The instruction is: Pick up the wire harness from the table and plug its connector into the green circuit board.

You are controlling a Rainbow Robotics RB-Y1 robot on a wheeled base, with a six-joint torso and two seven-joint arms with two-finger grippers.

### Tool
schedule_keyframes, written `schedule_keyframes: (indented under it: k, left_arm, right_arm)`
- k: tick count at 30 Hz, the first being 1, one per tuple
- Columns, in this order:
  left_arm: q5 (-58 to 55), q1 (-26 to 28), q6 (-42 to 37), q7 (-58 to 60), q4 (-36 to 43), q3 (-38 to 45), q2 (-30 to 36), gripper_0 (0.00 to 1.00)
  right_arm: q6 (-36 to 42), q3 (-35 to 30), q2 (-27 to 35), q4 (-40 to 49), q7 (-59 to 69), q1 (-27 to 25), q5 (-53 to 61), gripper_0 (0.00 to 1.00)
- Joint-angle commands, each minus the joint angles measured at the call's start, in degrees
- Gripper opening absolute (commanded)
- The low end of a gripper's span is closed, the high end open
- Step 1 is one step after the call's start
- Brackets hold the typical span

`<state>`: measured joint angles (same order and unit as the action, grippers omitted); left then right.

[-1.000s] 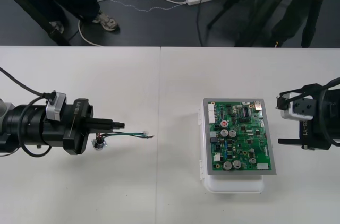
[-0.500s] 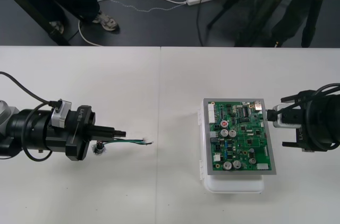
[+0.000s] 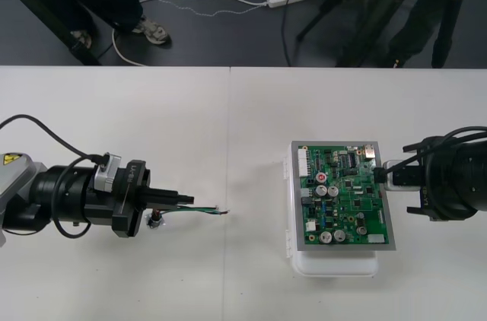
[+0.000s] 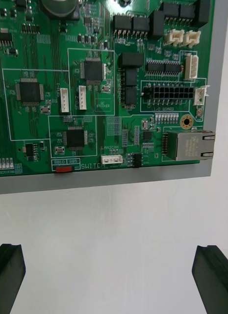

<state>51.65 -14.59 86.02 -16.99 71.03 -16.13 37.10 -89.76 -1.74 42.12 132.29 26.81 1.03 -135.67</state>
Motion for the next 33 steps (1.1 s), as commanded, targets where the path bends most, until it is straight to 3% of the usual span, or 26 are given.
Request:
schedule_keyframes:
  k: [1,13,33]
  left_arm:
    - [1.0,0.2,1.2,-5.2,-0.4,-0.3,-2.1,0.00]
    - [2.5,0.2,-1.6,-7.8,-1.7,-0.2,-6.8,0.00]
    - [6.4,0.2,-6.7,-11.8,-1.7,-0.2,-12.4,0.00]
  right_arm:
    - [-0.2,1.7,1.2,1.7,-1.8,-0.9,-1.9,1.00]
    - [-0.2,2.6,-2.5,-2.1,-2.0,-0.9,-2.8,1.00]
    - [-0.2,8.3,-2.9,-2.3,-1.2,-1.1,-8.0,1.00]
